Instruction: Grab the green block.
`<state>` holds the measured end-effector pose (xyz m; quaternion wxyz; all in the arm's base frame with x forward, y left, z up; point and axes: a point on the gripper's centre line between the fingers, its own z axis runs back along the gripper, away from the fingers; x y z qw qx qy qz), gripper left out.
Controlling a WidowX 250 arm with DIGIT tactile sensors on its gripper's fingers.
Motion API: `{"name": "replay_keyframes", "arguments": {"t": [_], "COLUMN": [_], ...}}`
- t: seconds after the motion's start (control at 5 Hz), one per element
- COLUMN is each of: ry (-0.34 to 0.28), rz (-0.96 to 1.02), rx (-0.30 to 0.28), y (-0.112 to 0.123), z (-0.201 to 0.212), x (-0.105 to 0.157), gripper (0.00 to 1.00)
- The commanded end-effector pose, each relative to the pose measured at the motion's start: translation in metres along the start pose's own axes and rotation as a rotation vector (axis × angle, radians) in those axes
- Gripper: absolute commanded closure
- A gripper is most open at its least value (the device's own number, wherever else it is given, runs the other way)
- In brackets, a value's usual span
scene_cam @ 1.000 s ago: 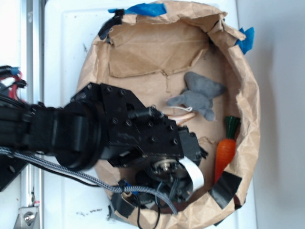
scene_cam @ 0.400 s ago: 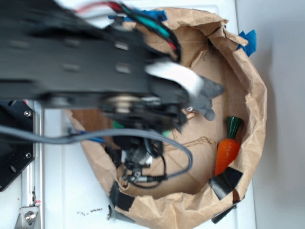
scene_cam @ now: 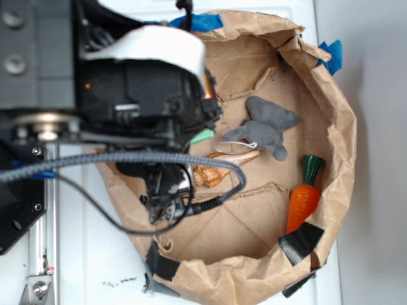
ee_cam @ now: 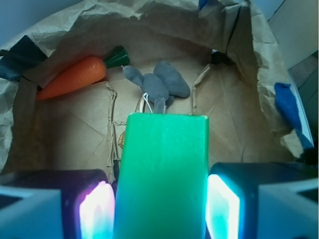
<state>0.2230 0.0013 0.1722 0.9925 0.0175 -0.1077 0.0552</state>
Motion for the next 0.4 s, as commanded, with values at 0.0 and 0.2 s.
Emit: {"name": "replay_keyframes", "arguments": {"t": [0.0,0.2], "ry": [-0.050,-0.058], "rz": [0.002,-0.002], "rx": [-0.005,0.019], "y": [-0.0128,-0.0146], "z": [0.0079,0.0057], "x": [0.0073,0.0095], "gripper": [1.00,1.00]}}
